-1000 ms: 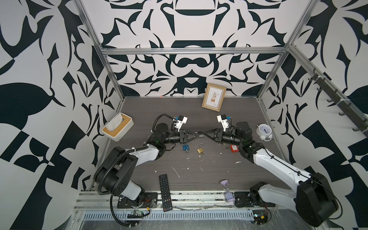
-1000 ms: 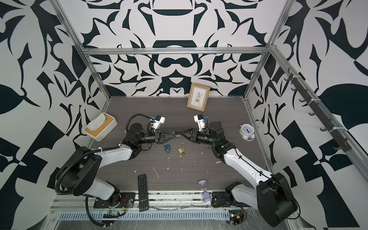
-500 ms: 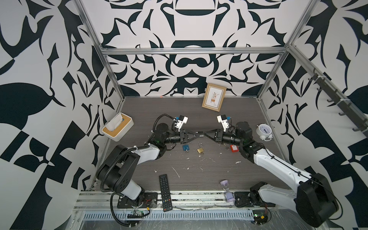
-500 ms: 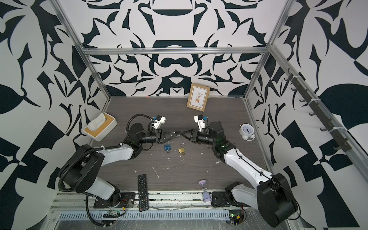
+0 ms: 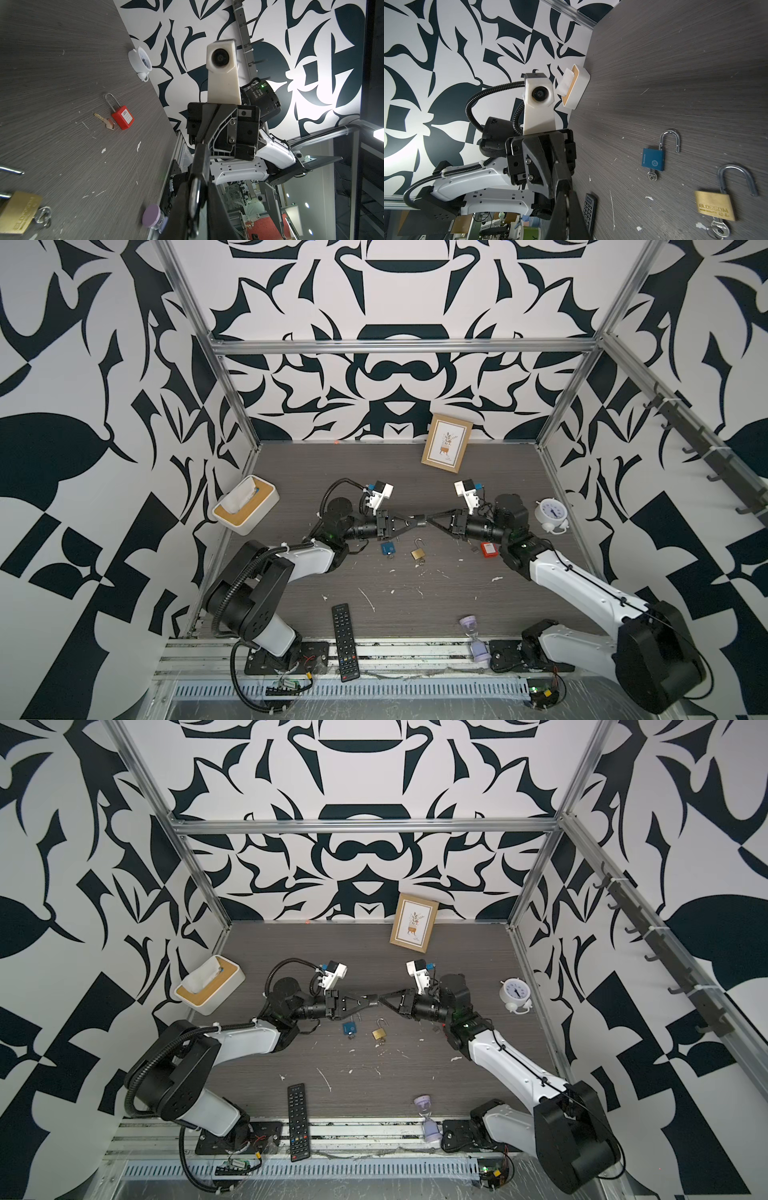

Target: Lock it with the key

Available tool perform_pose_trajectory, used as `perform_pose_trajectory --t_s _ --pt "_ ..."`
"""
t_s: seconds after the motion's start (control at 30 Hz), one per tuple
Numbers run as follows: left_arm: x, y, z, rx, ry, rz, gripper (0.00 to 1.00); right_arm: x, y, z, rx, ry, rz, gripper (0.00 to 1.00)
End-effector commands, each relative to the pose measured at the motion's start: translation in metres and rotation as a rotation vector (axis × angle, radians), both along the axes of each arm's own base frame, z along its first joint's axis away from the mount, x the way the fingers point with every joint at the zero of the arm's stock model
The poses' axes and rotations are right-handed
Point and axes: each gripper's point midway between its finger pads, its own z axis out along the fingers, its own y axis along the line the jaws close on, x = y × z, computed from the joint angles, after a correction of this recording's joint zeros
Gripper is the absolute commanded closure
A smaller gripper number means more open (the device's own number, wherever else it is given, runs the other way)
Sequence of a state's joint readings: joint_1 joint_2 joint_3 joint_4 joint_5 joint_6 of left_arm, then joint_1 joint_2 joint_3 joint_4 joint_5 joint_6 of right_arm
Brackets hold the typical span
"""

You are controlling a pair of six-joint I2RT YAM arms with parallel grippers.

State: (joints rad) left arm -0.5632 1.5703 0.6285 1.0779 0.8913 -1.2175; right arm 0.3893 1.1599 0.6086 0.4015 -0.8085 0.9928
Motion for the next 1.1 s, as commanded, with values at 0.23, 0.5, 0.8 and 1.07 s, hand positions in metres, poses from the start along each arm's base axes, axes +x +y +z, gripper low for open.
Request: perform_pose_trajectory --t_s 0.23,0.5,0.8,1.07 --pt "0.004 -0.001 0.005 -0.055 -0.013 -0.027 1.0 0.013 -0.019 0.009 0.066 -0.039 -0.074 1.0" --pt "0.009 -0.003 -0.008 -0.031 0.016 -0.034 1.0 0.028 -0.046 -0.031 -0.081 0.074 -0.248 1.0" --pt "0.021 -0.001 -0.044 0.133 0.086 0.046 1.0 0.031 -0.103 -0.111 -0.249 0.273 -0.665 1.0" --pt "0.033 0.002 -0.063 0.251 0.105 0.117 1.0 0.024 -0.123 -0.142 -0.313 0.302 -0.888 1.0"
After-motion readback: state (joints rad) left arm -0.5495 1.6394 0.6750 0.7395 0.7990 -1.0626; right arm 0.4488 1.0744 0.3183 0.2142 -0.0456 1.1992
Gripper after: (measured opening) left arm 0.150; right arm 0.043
